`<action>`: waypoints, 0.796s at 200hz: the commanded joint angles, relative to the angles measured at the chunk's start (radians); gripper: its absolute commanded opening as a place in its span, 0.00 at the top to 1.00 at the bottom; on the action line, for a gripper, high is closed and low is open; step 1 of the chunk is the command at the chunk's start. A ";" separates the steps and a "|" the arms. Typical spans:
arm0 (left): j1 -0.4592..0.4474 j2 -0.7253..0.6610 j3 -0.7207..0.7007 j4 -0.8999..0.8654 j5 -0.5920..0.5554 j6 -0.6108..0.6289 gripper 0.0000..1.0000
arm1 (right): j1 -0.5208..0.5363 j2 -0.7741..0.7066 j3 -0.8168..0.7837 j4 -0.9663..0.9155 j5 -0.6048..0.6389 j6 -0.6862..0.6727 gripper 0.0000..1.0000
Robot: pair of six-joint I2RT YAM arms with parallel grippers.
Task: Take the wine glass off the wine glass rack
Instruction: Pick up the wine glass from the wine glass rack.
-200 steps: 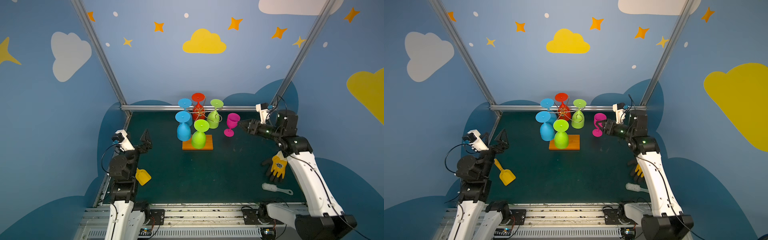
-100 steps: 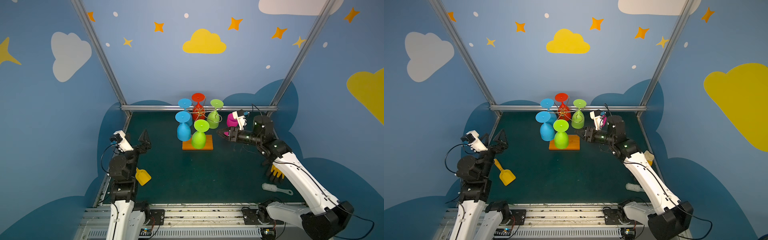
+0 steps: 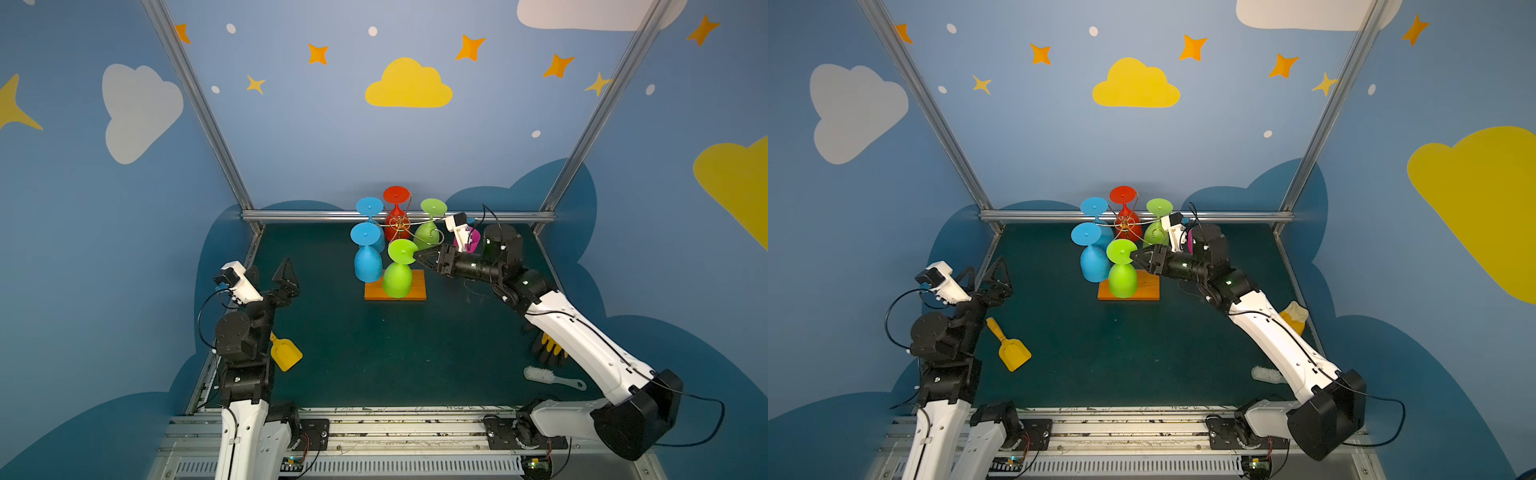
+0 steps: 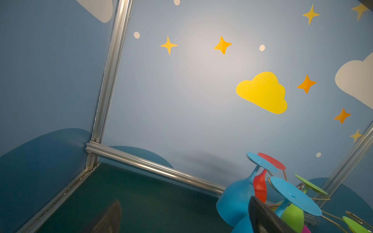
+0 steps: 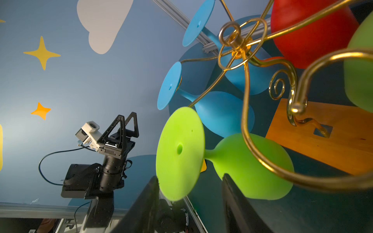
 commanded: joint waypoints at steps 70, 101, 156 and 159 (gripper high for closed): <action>0.024 -0.009 -0.006 0.029 0.027 -0.020 0.03 | 0.024 0.060 0.065 0.054 0.015 0.060 0.74; 0.026 -0.009 -0.006 0.029 0.029 -0.025 0.03 | 0.024 0.054 0.064 0.053 0.020 0.065 0.89; 0.030 -0.008 -0.008 0.031 0.033 -0.028 0.03 | 0.024 0.038 0.065 0.065 0.011 0.088 0.95; 0.029 -0.008 -0.007 0.032 0.032 -0.028 0.03 | 0.024 0.038 0.067 0.064 0.009 0.089 0.95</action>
